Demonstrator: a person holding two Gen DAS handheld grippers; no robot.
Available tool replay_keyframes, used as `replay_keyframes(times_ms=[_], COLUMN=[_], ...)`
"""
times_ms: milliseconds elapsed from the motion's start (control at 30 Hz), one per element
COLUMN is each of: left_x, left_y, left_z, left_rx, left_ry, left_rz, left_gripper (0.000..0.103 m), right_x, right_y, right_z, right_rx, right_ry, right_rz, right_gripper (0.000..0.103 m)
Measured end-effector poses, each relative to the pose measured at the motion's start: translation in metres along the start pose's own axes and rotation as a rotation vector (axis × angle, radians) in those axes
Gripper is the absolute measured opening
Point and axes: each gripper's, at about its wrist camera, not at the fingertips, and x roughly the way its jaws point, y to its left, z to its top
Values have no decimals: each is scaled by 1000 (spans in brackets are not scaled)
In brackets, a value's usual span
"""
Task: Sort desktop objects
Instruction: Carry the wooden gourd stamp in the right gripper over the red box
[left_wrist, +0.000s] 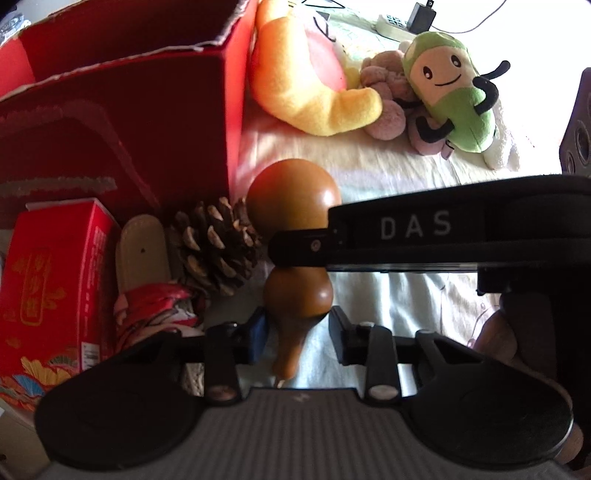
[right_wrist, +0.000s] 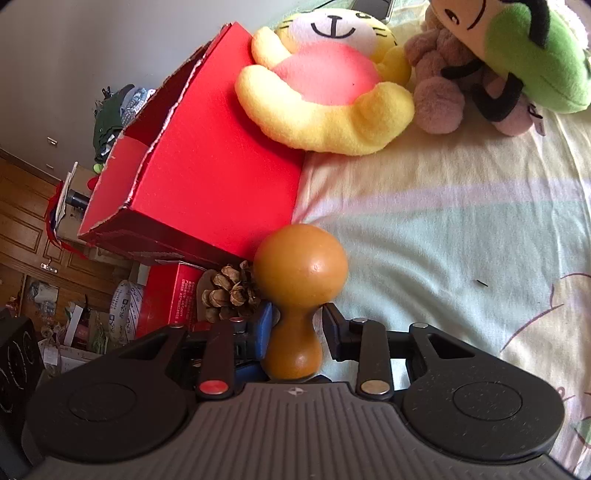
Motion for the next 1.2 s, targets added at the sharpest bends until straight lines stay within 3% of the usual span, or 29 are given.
replay_keyframes(times_ms=[267,467,600,767,967,1100,1200], left_x=[-19,-76,-125,-153,-142,-100,-63], left_y=[-49,-71,-47,20,105,157,187], left_z=[7,50,84,113,129,135,136], left_rx=[147,258,288,265,248,210,195], left_ry=[-23,-169,-290,-326,-259,-125,-26], left_rz=[-80,-130,-93,-39,11,30,34], left_gripper=[33,27,26,26,27,28,30], right_x=[-7,-61,-100,-128,-88,-40,6], right_y=[-14,-30,-8,60,131,166,177], right_z=[6,9,34,81,117,124,130], right_rx=[15,79,1,-165,-192,-193,-150], right_ry=[-8,-102,-209,-330,-340,-308,-233], right_rz=[48,42,30,60,107,107,83], right_gripper=[29,29,29,29,29,29,29])
